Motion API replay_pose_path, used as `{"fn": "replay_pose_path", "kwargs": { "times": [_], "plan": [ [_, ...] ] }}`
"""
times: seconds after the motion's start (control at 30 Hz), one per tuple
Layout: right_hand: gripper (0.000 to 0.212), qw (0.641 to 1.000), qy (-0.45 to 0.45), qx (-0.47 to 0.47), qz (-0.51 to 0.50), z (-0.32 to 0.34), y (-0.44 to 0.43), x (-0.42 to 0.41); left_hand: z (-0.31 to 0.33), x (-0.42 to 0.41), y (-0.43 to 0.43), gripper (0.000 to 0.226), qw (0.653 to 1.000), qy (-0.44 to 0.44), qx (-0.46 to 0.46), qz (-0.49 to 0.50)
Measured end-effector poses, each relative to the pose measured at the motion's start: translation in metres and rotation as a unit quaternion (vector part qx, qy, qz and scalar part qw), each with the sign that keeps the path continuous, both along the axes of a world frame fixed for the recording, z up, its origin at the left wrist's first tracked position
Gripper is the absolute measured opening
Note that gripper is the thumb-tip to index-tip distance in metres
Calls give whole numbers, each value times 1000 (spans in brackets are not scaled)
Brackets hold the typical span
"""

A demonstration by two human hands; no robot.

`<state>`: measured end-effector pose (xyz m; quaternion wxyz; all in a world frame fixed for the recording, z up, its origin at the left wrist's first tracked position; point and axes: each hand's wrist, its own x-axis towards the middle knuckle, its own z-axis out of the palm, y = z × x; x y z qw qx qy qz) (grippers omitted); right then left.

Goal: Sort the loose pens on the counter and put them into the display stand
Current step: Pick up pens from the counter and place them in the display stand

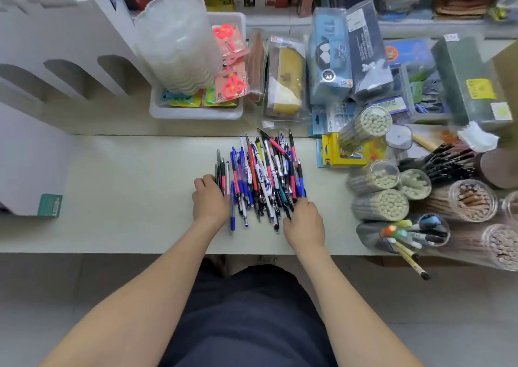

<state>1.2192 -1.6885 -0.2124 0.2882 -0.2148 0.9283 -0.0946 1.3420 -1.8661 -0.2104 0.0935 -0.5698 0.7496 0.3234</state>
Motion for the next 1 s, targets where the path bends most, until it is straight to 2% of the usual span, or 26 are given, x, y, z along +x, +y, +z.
{"fn": "replay_pose_path", "kwargs": {
  "times": [0.07, 0.1, 0.2, 0.33, 0.4, 0.5, 0.6, 0.67, 0.73, 0.9, 1.0],
  "plan": [
    [12, 1000, 7, -3, 16, 1, 0, -6, -1, -7, 4, 54, 1000, 2, -3, 4],
    [12, 1000, 9, -6, 17, 3, -2, -9, -1, -10, 4, 53, 1000, -3, -4, 7],
    [28, 1000, -7, 2, 16, 11, -7, -17, -2, -17, 1, 52, 999, -24, 11, 27],
    [27, 1000, -20, -3, 16, 27, -17, -27, 0, -23, -3, 61, 997, -18, 43, 58],
    [29, 999, -33, -15, 8, 34, -20, -33, 6, -26, 1, 67, 998, -29, 27, 47],
    [30, 997, -75, -17, -19, 45, -25, -44, 14, -33, 10, 72, 996, 6, -75, -54],
    [24, 980, -187, -14, -59, 61, -32, -58, 22, -52, 11, 61, 972, 72, -149, -168],
    [20, 956, -274, -10, -106, 74, -32, -66, 25, -75, 8, 57, 952, 80, -159, -250],
    [25, 948, -298, 8, -115, 87, -30, -73, 26, -101, 3, 62, 934, 63, -129, -327],
    [26, 964, -241, 18, -115, 107, -20, -86, 12, -138, -8, 80, 899, -43, -78, -428],
    [34, 989, -103, 14, -104, 90, -24, -86, 5, -133, -3, 81, 903, -17, -96, -418]
  ]
}}
